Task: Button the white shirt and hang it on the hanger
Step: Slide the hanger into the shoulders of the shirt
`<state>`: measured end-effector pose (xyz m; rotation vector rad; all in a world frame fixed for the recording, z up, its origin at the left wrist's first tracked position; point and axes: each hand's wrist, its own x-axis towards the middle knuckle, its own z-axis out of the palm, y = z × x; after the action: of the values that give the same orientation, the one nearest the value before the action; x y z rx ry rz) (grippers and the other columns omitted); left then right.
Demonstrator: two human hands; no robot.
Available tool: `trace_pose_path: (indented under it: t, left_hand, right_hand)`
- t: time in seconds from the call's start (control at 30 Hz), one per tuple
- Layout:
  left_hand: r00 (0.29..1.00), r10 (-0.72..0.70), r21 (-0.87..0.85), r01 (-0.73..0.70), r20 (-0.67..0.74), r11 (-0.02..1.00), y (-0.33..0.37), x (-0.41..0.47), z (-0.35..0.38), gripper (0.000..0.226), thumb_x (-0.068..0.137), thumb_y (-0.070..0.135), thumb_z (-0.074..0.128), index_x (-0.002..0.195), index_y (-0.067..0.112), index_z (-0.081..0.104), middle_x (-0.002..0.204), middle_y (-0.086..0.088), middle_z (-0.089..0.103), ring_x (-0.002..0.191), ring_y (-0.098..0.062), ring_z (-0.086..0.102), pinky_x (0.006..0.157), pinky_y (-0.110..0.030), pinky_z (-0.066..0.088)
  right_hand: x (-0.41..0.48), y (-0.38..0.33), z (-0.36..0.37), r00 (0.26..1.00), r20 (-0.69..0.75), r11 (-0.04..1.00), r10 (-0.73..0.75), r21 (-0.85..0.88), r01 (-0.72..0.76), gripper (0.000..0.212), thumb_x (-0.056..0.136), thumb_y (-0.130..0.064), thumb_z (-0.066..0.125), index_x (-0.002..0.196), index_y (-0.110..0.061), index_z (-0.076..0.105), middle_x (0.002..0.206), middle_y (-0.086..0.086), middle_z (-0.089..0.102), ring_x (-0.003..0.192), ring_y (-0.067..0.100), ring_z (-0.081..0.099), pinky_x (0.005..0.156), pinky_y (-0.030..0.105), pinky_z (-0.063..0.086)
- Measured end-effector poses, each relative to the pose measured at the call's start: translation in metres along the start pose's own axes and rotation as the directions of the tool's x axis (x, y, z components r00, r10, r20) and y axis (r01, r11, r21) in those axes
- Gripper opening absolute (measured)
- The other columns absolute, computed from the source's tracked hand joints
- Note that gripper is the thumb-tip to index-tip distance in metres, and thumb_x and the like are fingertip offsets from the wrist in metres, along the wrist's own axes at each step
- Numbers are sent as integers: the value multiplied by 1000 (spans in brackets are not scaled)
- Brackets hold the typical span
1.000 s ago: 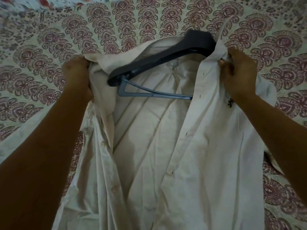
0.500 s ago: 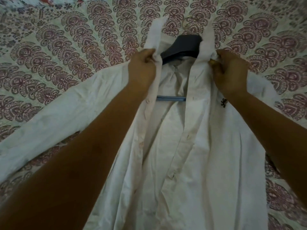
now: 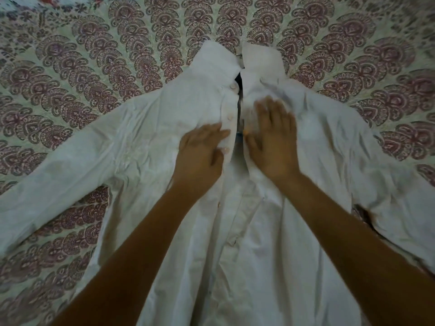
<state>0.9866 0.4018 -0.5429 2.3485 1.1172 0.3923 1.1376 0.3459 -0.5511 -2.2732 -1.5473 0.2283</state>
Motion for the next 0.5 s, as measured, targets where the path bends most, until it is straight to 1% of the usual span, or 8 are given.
trace_pose_path:
  t: [0.03,0.07,0.2,0.27,0.37,0.4,0.5]
  left_hand:
    - [1000,-2,34,1,15,999,0,-16,3,41,84,16,48,124,14,59,137,-9,51,128,-24,46,112,-41,26]
    - [999,-18,61,15,40,998,-1,-33,6,41,85,19,48,124,16,58,138,-8,51,129,-23,45,111,-39,23]
    - [988,-56,121,39,144,992,-6,-101,15,46,86,32,40,127,18,56,138,-8,50,129,-23,45,108,-36,23]
    - [982,-65,155,37,177,987,-8,-131,16,49,86,34,38,129,18,53,141,-9,47,130,-24,43,108,-39,26]
    - [977,-75,177,40,198,983,-5,-172,11,48,85,32,41,130,17,52,141,-10,47,130,-27,44,106,-47,36]
    - [973,-72,189,31,217,982,-4,-191,7,48,85,32,41,130,19,51,142,-10,45,131,-27,42,107,-47,35]
    - [959,-69,214,10,274,977,-3,-235,2,49,85,32,43,132,24,49,145,-8,42,134,-26,38,109,-40,26]
  right_hand:
    - [-21,-4,4,1000,10,999,-25,20,25,63,88,-39,29,141,-7,32,149,20,30,139,37,24,113,48,12]
    - [-42,-8,9,999,25,999,-43,17,43,62,87,-39,31,140,-7,35,148,20,32,138,37,27,113,48,14]
    - [-122,-17,20,989,144,996,-35,-74,46,56,85,-36,34,135,-11,42,149,17,31,138,32,29,113,45,18]
    - [-155,-21,21,979,203,994,-8,-108,30,54,88,-36,33,135,-12,43,149,17,32,138,32,30,112,45,19]
    - [-201,-34,15,957,290,989,10,-141,32,56,89,-40,32,137,-12,42,146,17,37,135,34,34,112,46,20]
    - [-221,-42,12,947,323,989,-5,-141,53,56,89,-41,32,137,-13,42,146,17,37,135,34,34,111,46,20]
    - [-270,-60,6,919,389,990,-68,-90,111,53,88,-42,35,135,-19,46,146,16,38,133,37,37,109,49,20]
